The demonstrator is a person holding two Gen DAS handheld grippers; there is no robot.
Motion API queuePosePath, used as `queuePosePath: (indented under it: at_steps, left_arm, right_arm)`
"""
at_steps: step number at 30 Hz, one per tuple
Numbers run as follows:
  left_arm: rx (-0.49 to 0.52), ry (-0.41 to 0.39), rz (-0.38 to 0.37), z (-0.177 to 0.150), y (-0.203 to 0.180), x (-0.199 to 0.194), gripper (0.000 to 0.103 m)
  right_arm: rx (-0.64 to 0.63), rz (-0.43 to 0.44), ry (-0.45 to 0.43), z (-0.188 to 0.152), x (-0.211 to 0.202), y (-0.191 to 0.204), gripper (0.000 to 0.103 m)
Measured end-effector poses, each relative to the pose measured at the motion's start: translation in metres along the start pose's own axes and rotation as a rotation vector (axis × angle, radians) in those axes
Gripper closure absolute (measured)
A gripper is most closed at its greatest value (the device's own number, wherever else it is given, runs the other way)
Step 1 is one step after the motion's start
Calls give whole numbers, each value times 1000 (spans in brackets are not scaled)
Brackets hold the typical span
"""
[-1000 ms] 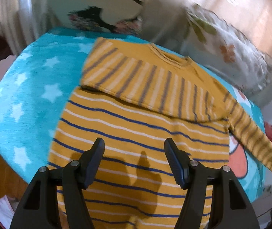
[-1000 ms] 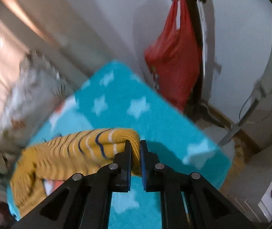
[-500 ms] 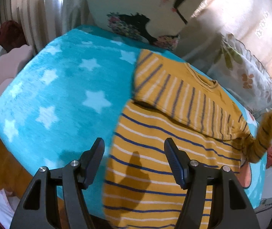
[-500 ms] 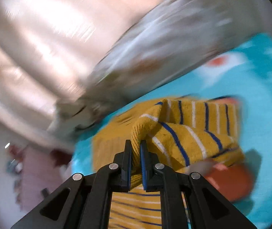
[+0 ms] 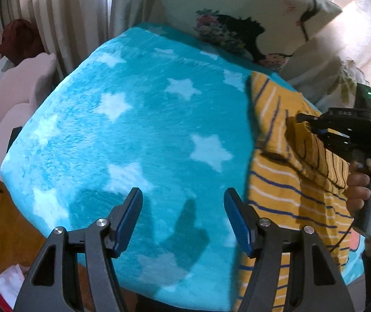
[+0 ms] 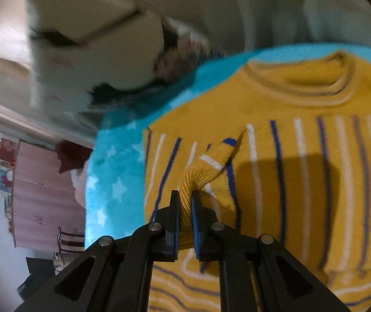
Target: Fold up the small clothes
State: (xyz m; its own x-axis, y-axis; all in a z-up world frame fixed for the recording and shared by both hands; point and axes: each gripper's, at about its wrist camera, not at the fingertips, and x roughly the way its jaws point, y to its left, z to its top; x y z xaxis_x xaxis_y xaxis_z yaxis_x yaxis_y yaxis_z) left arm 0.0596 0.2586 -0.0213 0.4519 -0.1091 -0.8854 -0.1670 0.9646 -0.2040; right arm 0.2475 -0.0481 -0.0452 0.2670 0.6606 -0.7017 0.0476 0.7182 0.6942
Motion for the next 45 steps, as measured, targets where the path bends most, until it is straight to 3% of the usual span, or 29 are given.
queuePosePath:
  at_steps: [5, 8, 11, 14, 16, 17, 21, 28, 32, 41, 45]
  left_arm:
    - [16, 18, -17, 9, 10, 9, 39]
    - [34, 30, -34, 12, 4, 15, 39]
    - [48, 55, -61, 13, -8, 20, 39]
    - [73, 76, -72, 11, -24, 24, 39]
    - [71, 96, -90, 5, -37, 25, 39]
    - [67, 104, -97, 3, -42, 25, 39]
    - [47, 116, -126, -18, -55, 23, 39]
    - [-8, 157, -173, -64, -62, 24, 39]
    - [-3, 134, -194, -93, -71, 16, 36]
    - [34, 108, -294, -157, -82, -11, 30]
    - [1, 216, -329, -183, -84, 5, 33]
  right_arm:
    - [-8, -6, 40, 2, 33, 1, 87]
    - [-3, 47, 31, 6, 34, 3, 73]
    - [-40, 98, 13, 6, 18, 14, 71]
    - [-98, 91, -22, 1, -9, 25, 71]
    - [-120, 77, -36, -7, -32, 22, 57]
    - [-131, 61, -42, -13, -46, 16, 56]
    - [-149, -53, -55, -44, -106, -28, 55]
    - [79, -167, -112, -130, -215, -163, 54]
    - [128, -184, -49, -184, -235, -204, 54]
    - [51, 59, 125, -267, -217, -208, 52]
    - [6, 149, 189, -288, -203, -199, 52]
